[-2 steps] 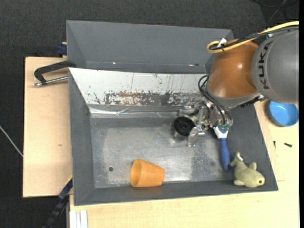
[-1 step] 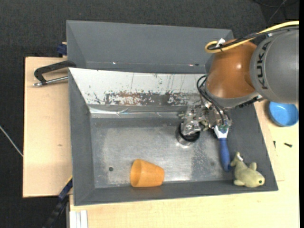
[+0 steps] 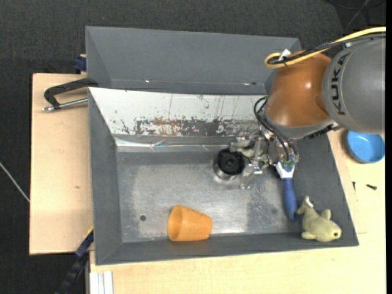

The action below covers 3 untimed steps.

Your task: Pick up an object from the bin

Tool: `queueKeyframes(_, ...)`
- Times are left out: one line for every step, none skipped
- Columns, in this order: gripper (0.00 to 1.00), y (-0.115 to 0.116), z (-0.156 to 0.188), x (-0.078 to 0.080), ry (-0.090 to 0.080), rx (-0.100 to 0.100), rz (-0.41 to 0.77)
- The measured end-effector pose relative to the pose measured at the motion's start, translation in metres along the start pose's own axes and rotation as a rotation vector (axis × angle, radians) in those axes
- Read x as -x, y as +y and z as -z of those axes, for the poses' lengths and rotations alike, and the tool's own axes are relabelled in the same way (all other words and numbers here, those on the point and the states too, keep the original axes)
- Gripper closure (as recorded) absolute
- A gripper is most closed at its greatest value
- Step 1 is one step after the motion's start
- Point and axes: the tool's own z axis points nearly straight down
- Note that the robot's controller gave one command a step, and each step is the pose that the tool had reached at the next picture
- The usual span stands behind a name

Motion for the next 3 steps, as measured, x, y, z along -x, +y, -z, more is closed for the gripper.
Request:
queueKeyframes(1.00, 0.002, 0.000, 0.000, 0.000, 0.002, 0.002)
queueKeyframes(1.00, 0.019, 0.060, 0.000, -0.008, -0.001, 0.288)
queueKeyframes(0.00, 0.019, 0.058, -0.001, -0.004, 0.000, 0.287)
